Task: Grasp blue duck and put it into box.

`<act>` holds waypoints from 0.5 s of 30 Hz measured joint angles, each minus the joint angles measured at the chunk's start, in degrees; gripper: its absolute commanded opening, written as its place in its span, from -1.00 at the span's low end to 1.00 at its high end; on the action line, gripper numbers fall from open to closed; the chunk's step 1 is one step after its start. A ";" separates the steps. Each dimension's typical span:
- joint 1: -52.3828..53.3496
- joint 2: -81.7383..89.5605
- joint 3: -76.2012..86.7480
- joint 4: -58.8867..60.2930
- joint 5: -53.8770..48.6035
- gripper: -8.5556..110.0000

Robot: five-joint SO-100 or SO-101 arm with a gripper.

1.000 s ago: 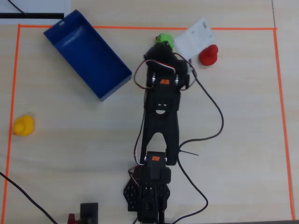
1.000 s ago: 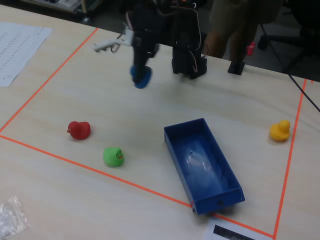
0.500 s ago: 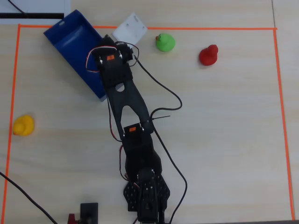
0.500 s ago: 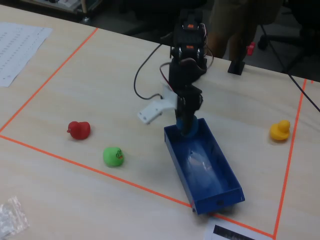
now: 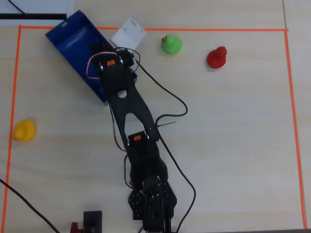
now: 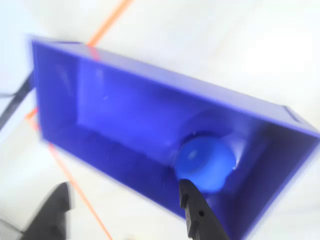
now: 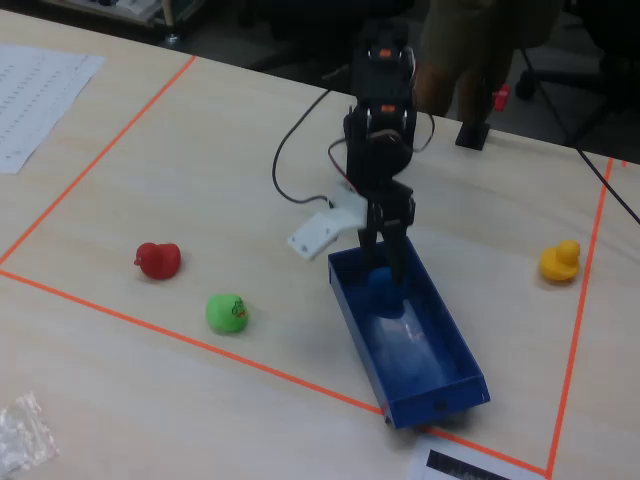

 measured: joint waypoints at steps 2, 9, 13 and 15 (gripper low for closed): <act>1.14 8.96 8.88 -2.90 -3.08 -0.85; 8.17 45.79 48.52 -15.91 -17.31 -0.85; 10.20 64.78 70.31 -18.19 -24.43 -0.85; 12.30 73.74 80.24 -19.07 -26.98 -0.85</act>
